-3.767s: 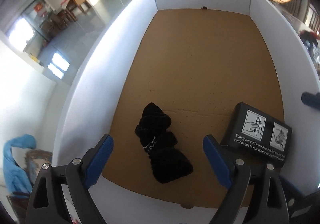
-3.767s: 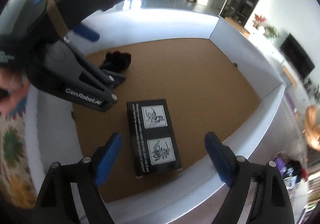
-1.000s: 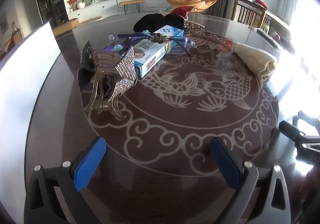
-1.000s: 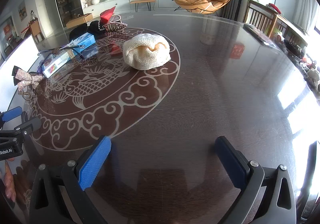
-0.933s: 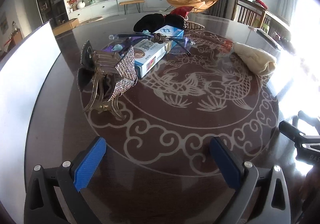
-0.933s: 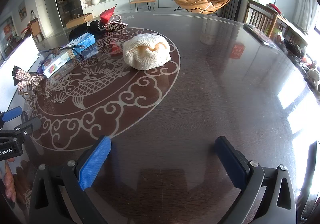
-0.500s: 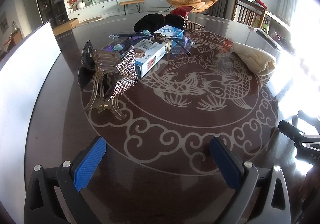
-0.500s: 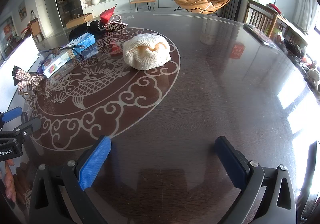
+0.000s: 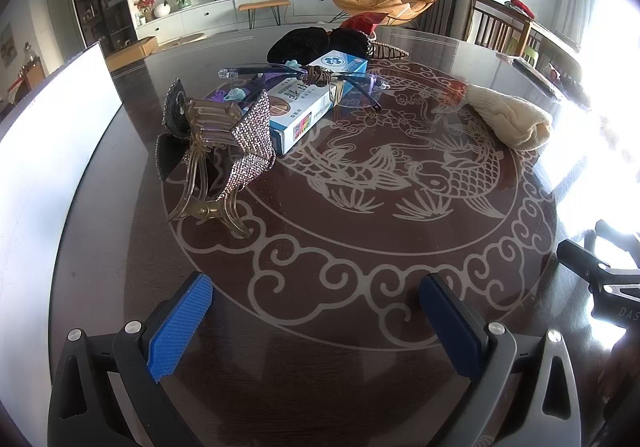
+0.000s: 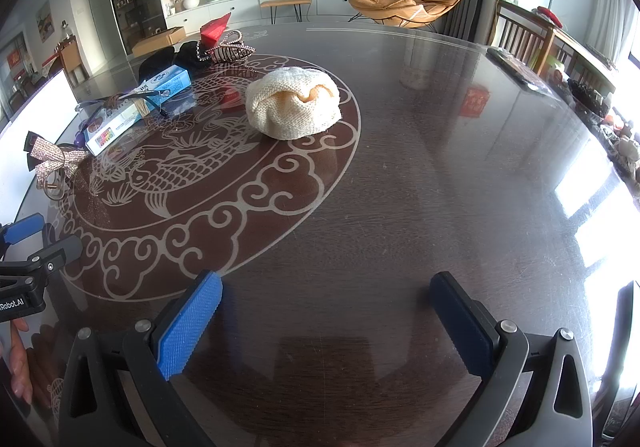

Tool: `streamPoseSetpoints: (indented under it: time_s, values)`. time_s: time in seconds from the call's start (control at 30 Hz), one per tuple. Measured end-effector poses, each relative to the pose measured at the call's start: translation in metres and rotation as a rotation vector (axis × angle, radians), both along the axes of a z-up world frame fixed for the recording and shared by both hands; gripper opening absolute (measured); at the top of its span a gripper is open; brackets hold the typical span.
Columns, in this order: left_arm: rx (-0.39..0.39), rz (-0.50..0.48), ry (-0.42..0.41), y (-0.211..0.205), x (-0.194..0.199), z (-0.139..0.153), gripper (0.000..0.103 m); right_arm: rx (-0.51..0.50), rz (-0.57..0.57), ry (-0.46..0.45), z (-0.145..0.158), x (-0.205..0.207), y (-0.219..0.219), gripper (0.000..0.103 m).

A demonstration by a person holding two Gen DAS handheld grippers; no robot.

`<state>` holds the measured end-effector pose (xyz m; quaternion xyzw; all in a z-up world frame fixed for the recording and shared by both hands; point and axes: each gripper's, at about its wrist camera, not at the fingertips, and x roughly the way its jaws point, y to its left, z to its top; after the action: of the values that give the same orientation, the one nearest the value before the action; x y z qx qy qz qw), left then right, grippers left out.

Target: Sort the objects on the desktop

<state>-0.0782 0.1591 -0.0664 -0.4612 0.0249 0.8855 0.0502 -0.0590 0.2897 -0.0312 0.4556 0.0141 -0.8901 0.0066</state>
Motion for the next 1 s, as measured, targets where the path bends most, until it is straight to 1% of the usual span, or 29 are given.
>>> streamPoseSetpoints:
  time_s: [1.0]
  values:
    - [-0.001,0.007,0.001,0.0017,0.0009,-0.0006,0.103,0.0,0.0,0.0,0.0,0.0,0.0,0.103]
